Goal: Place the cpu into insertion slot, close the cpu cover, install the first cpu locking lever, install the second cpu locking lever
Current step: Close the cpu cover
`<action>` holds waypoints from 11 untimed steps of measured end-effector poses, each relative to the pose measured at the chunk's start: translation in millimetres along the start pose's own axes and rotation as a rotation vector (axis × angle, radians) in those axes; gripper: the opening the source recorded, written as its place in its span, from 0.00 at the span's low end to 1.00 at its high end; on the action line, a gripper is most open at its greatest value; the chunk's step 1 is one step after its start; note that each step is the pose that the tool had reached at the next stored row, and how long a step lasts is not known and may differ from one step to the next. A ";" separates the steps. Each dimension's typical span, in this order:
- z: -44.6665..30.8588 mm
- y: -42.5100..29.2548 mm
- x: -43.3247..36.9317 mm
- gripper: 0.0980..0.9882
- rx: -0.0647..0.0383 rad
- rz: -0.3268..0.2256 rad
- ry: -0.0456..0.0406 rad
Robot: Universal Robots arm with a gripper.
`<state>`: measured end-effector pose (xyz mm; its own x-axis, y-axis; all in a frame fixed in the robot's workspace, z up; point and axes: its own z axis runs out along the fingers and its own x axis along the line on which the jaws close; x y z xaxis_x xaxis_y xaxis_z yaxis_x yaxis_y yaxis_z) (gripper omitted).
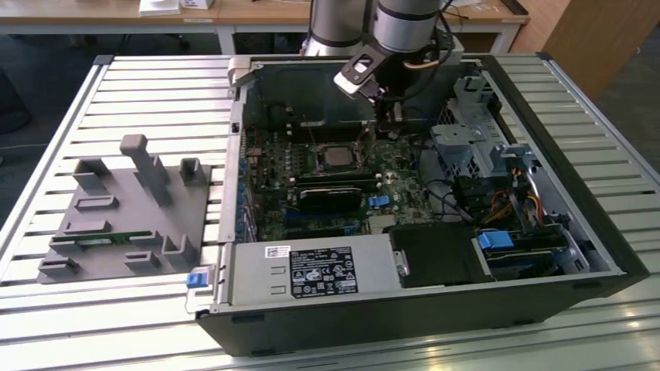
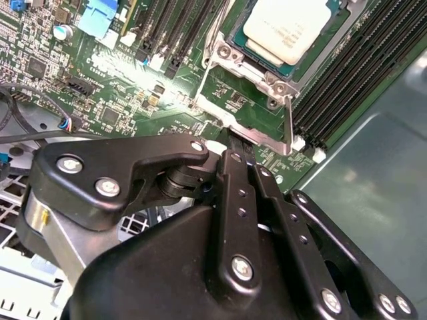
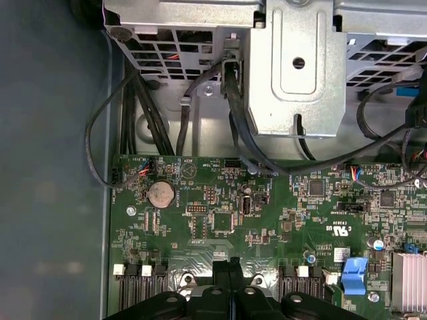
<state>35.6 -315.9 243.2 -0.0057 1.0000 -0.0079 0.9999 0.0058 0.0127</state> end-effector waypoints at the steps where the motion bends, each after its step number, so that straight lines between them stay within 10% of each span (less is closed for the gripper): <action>1: 0.0 -0.4 0.0 0.03 0.000 0.000 -0.0001; 11: 0.2 -5.1 0.0 0.03 0.000 0.000 0.0000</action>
<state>30.5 -315.9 243.0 -0.0058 1.0000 -0.0079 0.9999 0.0059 0.0126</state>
